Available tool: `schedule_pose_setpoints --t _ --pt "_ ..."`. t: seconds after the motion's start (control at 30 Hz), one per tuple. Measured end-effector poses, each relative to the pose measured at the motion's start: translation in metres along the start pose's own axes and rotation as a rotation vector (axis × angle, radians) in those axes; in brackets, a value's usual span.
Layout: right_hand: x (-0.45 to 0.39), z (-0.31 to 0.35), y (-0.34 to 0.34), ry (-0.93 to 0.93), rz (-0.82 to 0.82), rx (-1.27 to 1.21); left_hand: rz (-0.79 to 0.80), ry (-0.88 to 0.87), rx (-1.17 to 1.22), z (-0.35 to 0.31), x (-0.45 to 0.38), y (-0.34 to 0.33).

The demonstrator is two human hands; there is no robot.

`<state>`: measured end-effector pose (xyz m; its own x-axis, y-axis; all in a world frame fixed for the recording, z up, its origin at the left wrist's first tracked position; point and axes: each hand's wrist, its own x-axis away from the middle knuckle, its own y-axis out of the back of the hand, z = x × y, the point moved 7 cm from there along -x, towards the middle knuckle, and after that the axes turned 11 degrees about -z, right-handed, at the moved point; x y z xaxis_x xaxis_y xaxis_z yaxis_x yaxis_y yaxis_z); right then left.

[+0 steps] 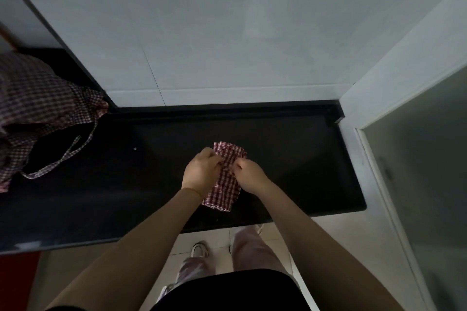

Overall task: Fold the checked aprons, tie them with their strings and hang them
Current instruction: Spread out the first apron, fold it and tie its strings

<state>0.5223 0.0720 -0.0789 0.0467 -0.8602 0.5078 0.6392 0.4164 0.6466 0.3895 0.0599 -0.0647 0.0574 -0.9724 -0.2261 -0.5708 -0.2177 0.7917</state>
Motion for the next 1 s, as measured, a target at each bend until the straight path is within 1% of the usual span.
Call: schedule_pose_setpoints --t 0.03,0.1,0.17,0.2,0.27,0.3,0.4,0.5,0.6,0.7,0.77,0.8,0.87,0.9,0.97,1.0 --pt "0.000 0.001 0.000 0.007 -0.005 -0.006 0.000 -0.090 -0.030 -0.005 0.002 -0.002" --pt "-0.001 0.003 -0.001 0.033 -0.005 -0.009 0.022 -0.190 -0.046 -0.009 0.007 -0.008" --pt "0.000 0.007 -0.001 0.069 -0.001 0.007 0.063 -0.164 0.005 -0.010 0.006 -0.009" --pt "0.000 0.008 -0.002 0.084 0.001 0.012 0.078 -0.064 0.059 -0.006 0.004 -0.007" --pt "0.001 0.011 -0.003 0.115 0.015 0.002 0.120 0.228 0.190 0.007 0.000 -0.008" --pt "0.003 0.013 -0.004 0.131 0.026 -0.010 0.141 0.333 0.239 0.011 0.000 -0.009" --pt "0.006 0.019 -0.006 0.167 0.030 -0.040 0.178 0.436 0.288 0.017 -0.003 -0.013" --pt "0.006 0.025 -0.003 0.179 -0.008 -0.032 0.249 0.442 0.274 0.020 -0.009 -0.012" --pt "0.005 0.034 0.000 0.203 -0.033 0.010 0.391 0.323 0.242 0.013 -0.010 -0.014" --pt "0.004 0.047 0.001 0.269 -0.039 0.087 0.437 0.225 0.183 0.008 -0.009 -0.014" --pt "0.004 0.055 0.001 0.315 -0.036 0.108 0.436 0.247 0.158 0.010 -0.009 -0.014" --pt "0.005 0.057 0.003 0.324 -0.036 0.073 0.428 0.277 0.152 0.012 -0.009 -0.014" --pt "0.003 0.055 0.010 0.276 -0.063 -0.055 0.414 0.342 0.198 0.020 -0.007 -0.017" --pt "0.001 0.051 0.015 0.235 -0.104 -0.098 0.421 0.383 0.254 0.024 -0.006 -0.019" --pt "-0.005 0.041 0.021 0.215 -0.182 -0.045 0.456 0.390 0.316 0.028 -0.005 -0.022" --pt "-0.007 0.038 0.021 0.218 -0.182 0.009 0.467 0.365 0.329 0.028 -0.005 -0.023"
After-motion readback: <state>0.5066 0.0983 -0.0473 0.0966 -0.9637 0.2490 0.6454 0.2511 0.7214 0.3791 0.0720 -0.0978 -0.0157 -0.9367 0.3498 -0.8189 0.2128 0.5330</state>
